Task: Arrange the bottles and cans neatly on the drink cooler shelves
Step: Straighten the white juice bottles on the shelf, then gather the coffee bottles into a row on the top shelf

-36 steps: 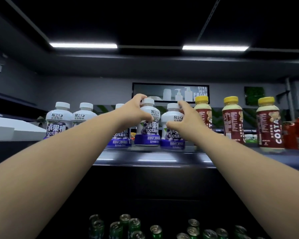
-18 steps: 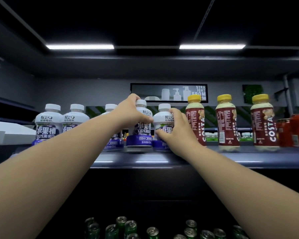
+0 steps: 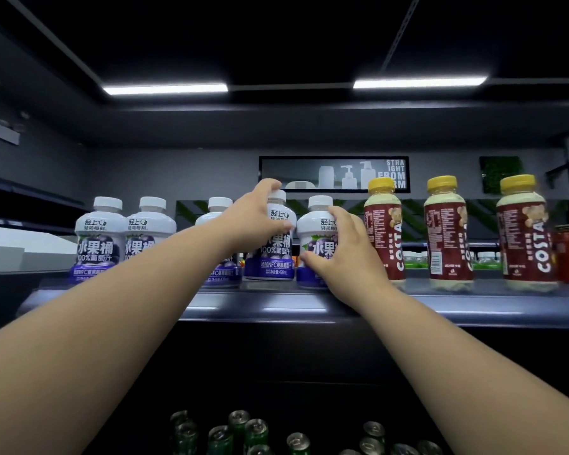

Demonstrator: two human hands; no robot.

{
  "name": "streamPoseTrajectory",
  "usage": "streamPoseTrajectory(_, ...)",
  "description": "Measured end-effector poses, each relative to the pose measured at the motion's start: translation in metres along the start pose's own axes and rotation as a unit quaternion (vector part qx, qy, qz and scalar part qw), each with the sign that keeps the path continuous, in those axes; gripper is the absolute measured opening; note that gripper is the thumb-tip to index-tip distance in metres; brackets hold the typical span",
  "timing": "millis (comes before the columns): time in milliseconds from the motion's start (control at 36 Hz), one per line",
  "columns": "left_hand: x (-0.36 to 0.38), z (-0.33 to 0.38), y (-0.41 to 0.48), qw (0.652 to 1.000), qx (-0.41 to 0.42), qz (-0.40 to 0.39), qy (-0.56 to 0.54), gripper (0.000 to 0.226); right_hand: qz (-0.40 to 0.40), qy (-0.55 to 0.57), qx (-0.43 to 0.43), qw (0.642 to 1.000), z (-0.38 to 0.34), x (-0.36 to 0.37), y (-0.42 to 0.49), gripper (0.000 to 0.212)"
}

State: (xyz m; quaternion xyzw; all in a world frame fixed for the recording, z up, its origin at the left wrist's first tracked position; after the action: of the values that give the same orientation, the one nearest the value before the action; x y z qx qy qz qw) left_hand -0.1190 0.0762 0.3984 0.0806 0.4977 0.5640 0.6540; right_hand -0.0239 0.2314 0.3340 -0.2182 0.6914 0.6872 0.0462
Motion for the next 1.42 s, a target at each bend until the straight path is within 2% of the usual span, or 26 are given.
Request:
streamPoseTrajectory(83,-0.001,0.004,-0.003,1.0,0.01,-0.009,0.027,0.061,-0.003,-0.002,0.002,1.0,-0.001,0.0,-0.001,0.083)
streamPoseTrajectory(250,0.011,0.005,-0.009,0.998,0.05,0.022,0.028,0.047,0.005,-0.005,0.004,1.0,0.0,0.001,-0.002,0.082)
streamPoseTrajectory(472,0.014,-0.006,-0.017,0.996,0.077,0.044,0.018,0.051,0.016,-0.003,0.001,1.0,0.0,0.001,-0.002,0.082)
streamPoseTrajectory(583,0.015,-0.006,-0.02,0.987,0.089,0.097,0.092,0.047,0.017,-0.013,-0.007,1.0,0.0,0.002,-0.003,0.082)
streamPoseTrajectory(722,0.013,-0.005,-0.029,0.977,0.085,0.122,0.151,0.039,0.02,-0.026,-0.013,0.999,0.0,0.001,-0.003,0.082)
streamPoseTrajectory(833,0.009,-0.007,-0.041,0.963,0.119,0.152,0.186,0.037,0.039,-0.038,-0.027,0.998,-0.004,0.0,-0.005,0.079)
streamPoseTrajectory(944,0.007,-0.002,-0.056,0.963,0.157,0.168,0.142,0.043,0.065,-0.026,-0.033,0.997,-0.008,-0.007,-0.017,0.072)
streamPoseTrajectory(1028,0.015,0.012,-0.066,0.965,0.184,0.153,0.109,0.04,0.098,-0.002,-0.03,0.995,-0.004,-0.026,-0.037,0.063)
streamPoseTrajectory(1194,0.047,0.056,-0.083,0.975,0.194,0.102,0.03,0.039,0.173,-0.035,-0.029,0.984,0.02,-0.085,-0.063,0.05)
streamPoseTrajectory(1306,0.074,0.084,-0.086,0.98,0.185,0.069,-0.017,0.047,0.13,-0.095,0.001,0.987,0.047,-0.116,-0.065,0.06)
streamPoseTrajectory(1417,0.101,0.105,-0.078,0.989,0.127,0.057,-0.041,0.065,0.061,-0.121,0.038,0.99,0.074,-0.131,-0.062,0.071)
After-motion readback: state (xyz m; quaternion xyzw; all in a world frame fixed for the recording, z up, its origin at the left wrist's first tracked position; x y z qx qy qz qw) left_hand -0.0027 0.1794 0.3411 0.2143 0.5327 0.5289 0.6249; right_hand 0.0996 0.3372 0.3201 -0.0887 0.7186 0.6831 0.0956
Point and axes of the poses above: each hand's wrist, its own y-axis towards the middle knuckle, its own x-axis out of the palm, z = x × y, the point moved 2 cm from there along y, towards the middle knuckle, and after that the axes turned 15 degrees about -x, right-handed, at the moved point
